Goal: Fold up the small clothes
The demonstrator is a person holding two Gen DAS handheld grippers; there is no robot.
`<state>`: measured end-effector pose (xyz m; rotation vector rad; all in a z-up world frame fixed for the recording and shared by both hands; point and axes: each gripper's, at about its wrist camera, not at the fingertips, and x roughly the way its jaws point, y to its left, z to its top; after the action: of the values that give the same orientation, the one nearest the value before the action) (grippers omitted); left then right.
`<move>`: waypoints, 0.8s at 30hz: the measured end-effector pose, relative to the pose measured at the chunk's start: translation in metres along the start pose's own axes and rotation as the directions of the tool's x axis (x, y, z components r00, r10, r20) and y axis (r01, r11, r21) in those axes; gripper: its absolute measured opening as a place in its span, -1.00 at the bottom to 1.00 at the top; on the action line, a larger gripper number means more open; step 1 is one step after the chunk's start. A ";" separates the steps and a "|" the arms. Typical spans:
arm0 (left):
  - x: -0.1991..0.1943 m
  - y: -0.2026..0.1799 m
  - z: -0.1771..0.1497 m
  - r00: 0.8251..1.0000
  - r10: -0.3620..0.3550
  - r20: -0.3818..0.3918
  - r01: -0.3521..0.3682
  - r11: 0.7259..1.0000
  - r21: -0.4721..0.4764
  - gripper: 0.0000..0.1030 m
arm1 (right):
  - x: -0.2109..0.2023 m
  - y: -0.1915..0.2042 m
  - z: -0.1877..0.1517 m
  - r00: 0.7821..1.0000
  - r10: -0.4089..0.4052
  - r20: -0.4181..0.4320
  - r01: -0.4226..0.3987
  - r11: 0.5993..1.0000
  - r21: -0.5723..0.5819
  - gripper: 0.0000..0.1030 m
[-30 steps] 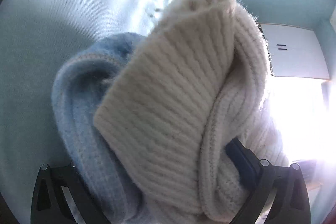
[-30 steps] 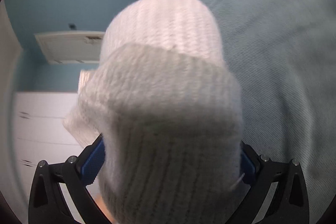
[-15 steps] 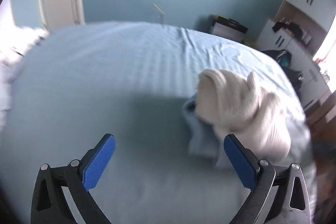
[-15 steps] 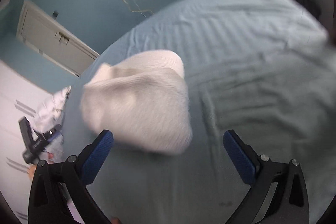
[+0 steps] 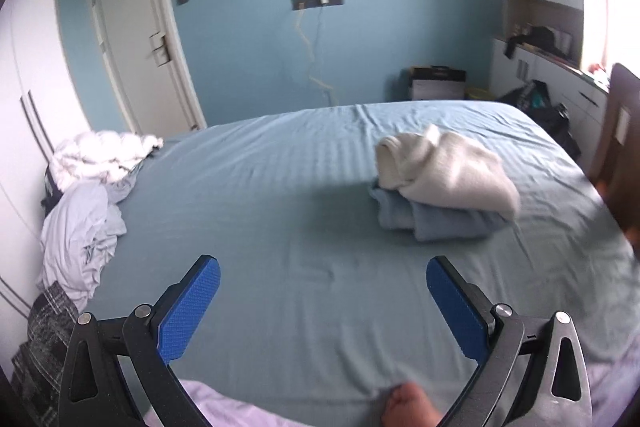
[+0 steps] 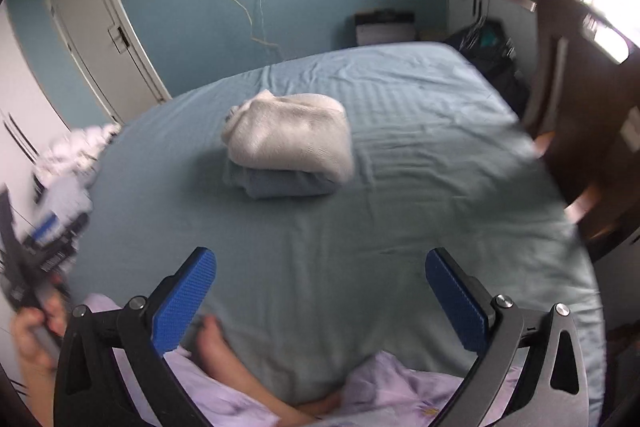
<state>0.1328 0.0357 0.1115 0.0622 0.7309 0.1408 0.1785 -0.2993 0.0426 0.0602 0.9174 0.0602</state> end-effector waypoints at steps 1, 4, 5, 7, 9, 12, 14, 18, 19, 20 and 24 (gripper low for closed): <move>0.000 -0.006 -0.004 1.000 -0.009 -0.001 0.009 1.000 0.016 1.00 | 0.002 0.004 -0.005 1.000 -0.019 0.009 0.019 1.000 -0.010 0.99; 0.000 -0.022 -0.016 1.000 -0.028 0.010 0.027 0.999 0.045 1.00 | 0.010 0.019 -0.023 0.998 -0.046 0.049 0.048 0.998 -0.041 0.99; 0.002 -0.027 -0.017 0.999 -0.035 0.010 0.034 0.998 0.052 1.00 | 0.013 0.022 -0.025 0.997 -0.046 0.055 0.048 0.998 -0.041 0.99; 0.007 -0.033 -0.020 0.999 -0.052 -0.005 0.052 0.997 0.064 1.00 | 0.022 0.025 -0.031 0.997 -0.034 0.069 0.036 0.999 -0.035 0.99; 0.020 -0.039 -0.021 0.997 -0.074 -0.026 0.076 0.995 0.070 1.00 | 0.032 0.023 -0.033 0.994 -0.037 0.103 0.039 0.999 -0.020 0.99; 0.042 -0.045 -0.020 0.998 -0.060 -0.018 0.061 0.993 0.096 1.00 | 0.048 0.020 -0.034 0.990 -0.064 0.122 0.066 0.998 -0.013 0.99; 0.059 -0.046 -0.017 0.999 -0.047 -0.023 0.049 0.994 0.102 1.00 | 0.061 0.019 -0.031 0.992 -0.060 0.112 0.062 0.998 -0.015 0.99; 0.095 -0.045 -0.014 0.997 -0.053 -0.055 0.058 0.995 0.084 1.00 | 0.087 0.019 -0.026 0.993 -0.069 0.100 0.072 0.997 -0.026 0.99; 0.102 -0.045 -0.014 0.997 -0.052 -0.059 0.057 0.995 0.086 1.00 | 0.091 0.020 -0.026 0.992 -0.074 0.101 0.077 0.997 -0.030 0.99; 0.109 -0.046 -0.015 0.997 -0.050 -0.061 0.056 0.994 0.093 1.00 | 0.097 0.020 -0.025 0.992 -0.077 0.102 0.081 0.996 -0.032 0.99; 0.129 -0.050 -0.022 0.997 -0.040 -0.063 0.047 0.992 0.119 1.00 | 0.111 0.016 -0.024 0.989 -0.078 0.128 0.081 0.996 -0.020 0.99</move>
<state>0.2180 0.0058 0.0042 0.1574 0.8006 0.0570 0.2264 -0.2743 -0.0587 0.0041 0.7902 -0.0066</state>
